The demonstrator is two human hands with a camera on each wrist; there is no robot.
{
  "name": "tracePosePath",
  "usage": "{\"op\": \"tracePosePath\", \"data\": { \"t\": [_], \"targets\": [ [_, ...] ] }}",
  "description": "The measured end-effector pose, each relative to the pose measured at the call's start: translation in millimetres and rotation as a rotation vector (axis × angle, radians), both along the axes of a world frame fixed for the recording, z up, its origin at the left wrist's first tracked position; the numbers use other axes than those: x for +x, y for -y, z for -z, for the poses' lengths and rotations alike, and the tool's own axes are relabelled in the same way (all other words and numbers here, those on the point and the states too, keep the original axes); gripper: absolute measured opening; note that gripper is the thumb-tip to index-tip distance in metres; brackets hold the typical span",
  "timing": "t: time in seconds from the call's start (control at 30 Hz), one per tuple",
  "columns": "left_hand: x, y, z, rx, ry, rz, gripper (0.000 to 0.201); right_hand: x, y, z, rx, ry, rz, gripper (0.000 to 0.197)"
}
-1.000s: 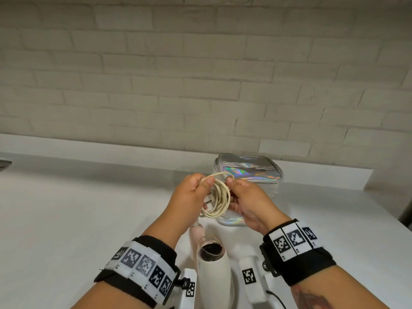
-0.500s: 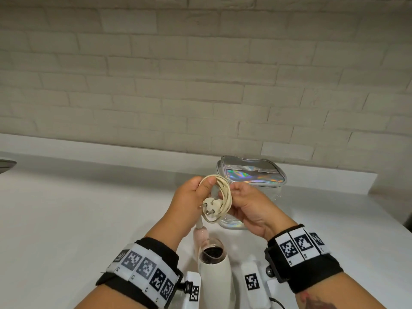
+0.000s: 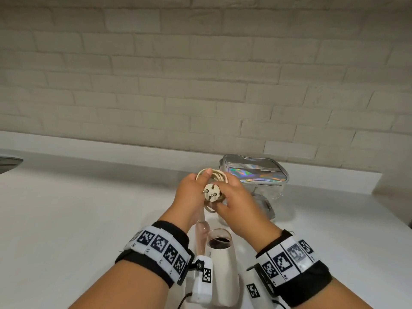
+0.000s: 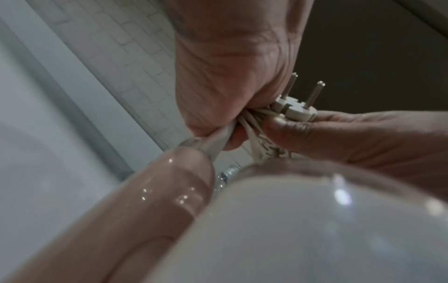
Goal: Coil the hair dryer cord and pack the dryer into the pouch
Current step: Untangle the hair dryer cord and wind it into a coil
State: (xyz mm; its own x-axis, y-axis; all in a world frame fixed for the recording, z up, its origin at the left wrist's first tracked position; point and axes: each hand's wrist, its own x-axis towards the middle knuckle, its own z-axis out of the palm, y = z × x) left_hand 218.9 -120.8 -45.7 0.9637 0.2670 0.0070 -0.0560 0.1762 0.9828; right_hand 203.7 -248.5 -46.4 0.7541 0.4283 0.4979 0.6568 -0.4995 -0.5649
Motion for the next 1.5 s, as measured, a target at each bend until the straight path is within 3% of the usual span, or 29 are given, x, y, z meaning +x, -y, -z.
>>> {"op": "tracePosePath", "data": {
  "t": [0.13,0.2,0.27,0.3,0.37,0.43,0.47,0.5,0.57,0.63,0.67,0.77,0.87,1.1,1.2,1.33,1.5],
  "targets": [
    [0.5,-7.2,5.6,-0.011,-0.033,0.001,0.033,-7.1,-0.8,-6.8,-0.088,0.174,0.061,0.021],
    [-3.9,-10.8,11.6,-0.096,-0.005,0.029,0.024,-21.5,-6.5,-19.9,-0.099,0.253,-0.067,0.020],
    [-11.8,-12.0,16.7,0.008,0.082,0.051,0.028,-39.6,-14.4,-33.7,-0.076,0.268,-0.296,0.013],
    [-15.5,-12.2,17.0,0.111,0.123,0.059,0.038,-45.2,-15.4,-40.2,-0.007,0.246,-0.367,0.013],
    [-17.1,-10.4,12.3,0.193,0.174,0.041,0.032,-47.1,-11.0,-56.5,0.344,0.067,-0.359,0.017],
    [-17.6,-10.5,4.9,0.178,0.187,0.071,0.021,-33.1,3.3,-69.9,0.714,-0.088,-0.186,0.019],
    [-22.2,-11.3,1.9,0.167,0.200,0.125,0.018,-21.1,11.2,-74.5,0.725,-0.069,-0.042,0.022],
    [-23.0,-12.9,2.0,0.151,0.228,0.181,0.016,-9.7,19.2,-78.3,0.615,-0.031,0.089,0.025],
    [-29.3,-14.4,1.5,0.122,0.262,0.307,0.013,8.8,28.8,-80.2,0.215,-0.035,0.244,0.027],
    [-33.6,-13.0,-0.7,0.116,0.285,0.377,0.011,16.8,30.8,-72.7,-0.082,-0.158,0.257,0.025],
    [-34.5,-11.3,-2.4,0.113,0.283,0.388,0.010,16.8,29.8,-66.2,-0.117,-0.233,0.231,0.024],
    [-33.5,-6.5,-4.1,0.112,0.304,0.351,0.009,16.7,28.9,-45.6,0.077,-0.506,0.131,0.014],
    [-33.4,-7.0,-4.1,0.123,0.316,0.321,0.006,15.7,31.4,-31.6,0.301,-0.785,0.007,0.017],
    [-31.4,-13.5,-1.5,0.093,0.307,0.328,0.011,18.1,33.6,-14.0,0.637,-1.064,-0.226,0.027],
    [-31.1,-12.2,-3.2,0.079,0.299,0.307,0.012,16.1,33.6,-5.4,0.721,-1.130,-0.277,0.034],
    [-30.2,-10.7,-5.0,0.104,0.307,0.291,0.017,17.5,32.1,3.5,0.838,-1.180,-0.289,0.022],
    [-32.0,-12.4,-5.3,0.265,0.348,0.305,0.047,16.8,32.8,3.7,0.972,-1.087,-0.282,0.031]
  ]
}}
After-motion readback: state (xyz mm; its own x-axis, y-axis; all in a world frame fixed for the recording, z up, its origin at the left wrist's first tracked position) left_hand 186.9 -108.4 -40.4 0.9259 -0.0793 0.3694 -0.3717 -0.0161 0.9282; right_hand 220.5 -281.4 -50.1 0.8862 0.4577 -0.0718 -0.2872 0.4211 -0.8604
